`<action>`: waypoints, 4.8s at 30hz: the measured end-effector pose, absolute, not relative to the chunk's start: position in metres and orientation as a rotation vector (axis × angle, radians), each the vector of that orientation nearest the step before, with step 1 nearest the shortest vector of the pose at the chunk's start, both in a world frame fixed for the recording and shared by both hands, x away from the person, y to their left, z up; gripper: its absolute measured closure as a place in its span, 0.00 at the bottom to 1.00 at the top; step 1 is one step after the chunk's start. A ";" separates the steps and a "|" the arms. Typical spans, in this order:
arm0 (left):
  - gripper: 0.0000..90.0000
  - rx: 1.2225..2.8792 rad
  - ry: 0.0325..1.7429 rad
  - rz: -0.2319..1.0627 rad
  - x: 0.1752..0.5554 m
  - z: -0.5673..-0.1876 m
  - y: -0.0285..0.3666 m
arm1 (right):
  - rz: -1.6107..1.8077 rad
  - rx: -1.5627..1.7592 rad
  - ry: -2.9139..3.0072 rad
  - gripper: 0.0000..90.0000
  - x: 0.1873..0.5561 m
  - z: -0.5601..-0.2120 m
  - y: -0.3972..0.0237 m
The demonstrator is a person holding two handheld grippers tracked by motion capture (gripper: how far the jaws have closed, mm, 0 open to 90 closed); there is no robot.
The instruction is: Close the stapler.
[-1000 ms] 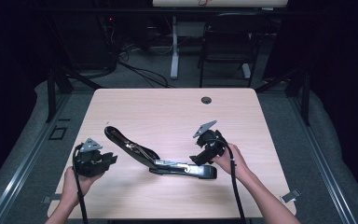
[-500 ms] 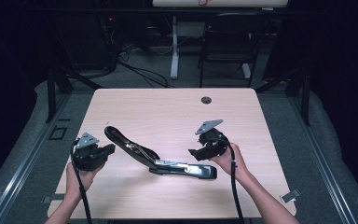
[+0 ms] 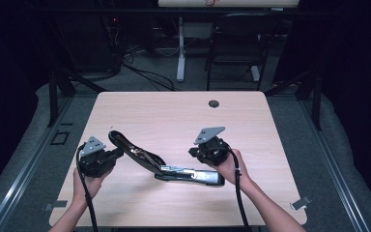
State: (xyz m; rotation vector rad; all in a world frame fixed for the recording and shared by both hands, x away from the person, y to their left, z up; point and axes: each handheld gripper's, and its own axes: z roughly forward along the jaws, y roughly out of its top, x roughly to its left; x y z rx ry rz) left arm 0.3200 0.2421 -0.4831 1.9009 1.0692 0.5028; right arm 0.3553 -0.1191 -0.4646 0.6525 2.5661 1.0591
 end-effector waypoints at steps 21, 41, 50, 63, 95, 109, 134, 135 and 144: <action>1.00 1.859 1.003 0.483 0.319 -0.482 0.222 | 1.168 0.657 2.586 0.97 0.357 -0.461 -0.103; 0.98 1.889 0.903 0.513 0.322 -0.476 0.200 | 1.265 0.659 2.532 0.96 0.354 -0.446 -0.099; 0.98 1.889 0.871 0.513 0.320 -0.474 0.193 | 1.311 0.670 2.514 0.97 0.351 -0.444 -0.096; 0.97 1.992 0.765 0.442 0.325 -0.480 0.165 | 1.437 0.669 2.474 0.98 0.351 -0.439 -0.100; 0.98 2.147 0.780 0.286 0.340 -0.509 0.146 | 1.321 0.752 2.468 1.00 0.351 -0.463 -0.146; 0.98 2.175 0.803 0.263 0.343 -0.517 0.147 | 1.253 0.808 2.469 1.00 0.348 -0.468 -0.164; 0.98 2.202 0.784 0.252 0.341 -0.520 0.143 | 1.024 0.854 2.549 1.00 0.350 -0.498 -0.170; 0.98 2.202 0.783 0.251 0.341 -0.521 0.143 | 1.010 0.848 2.558 1.00 0.350 -0.499 -0.171; 0.97 2.214 0.776 0.253 0.340 -0.521 0.140 | 0.931 0.902 2.626 0.99 0.356 -0.513 -0.179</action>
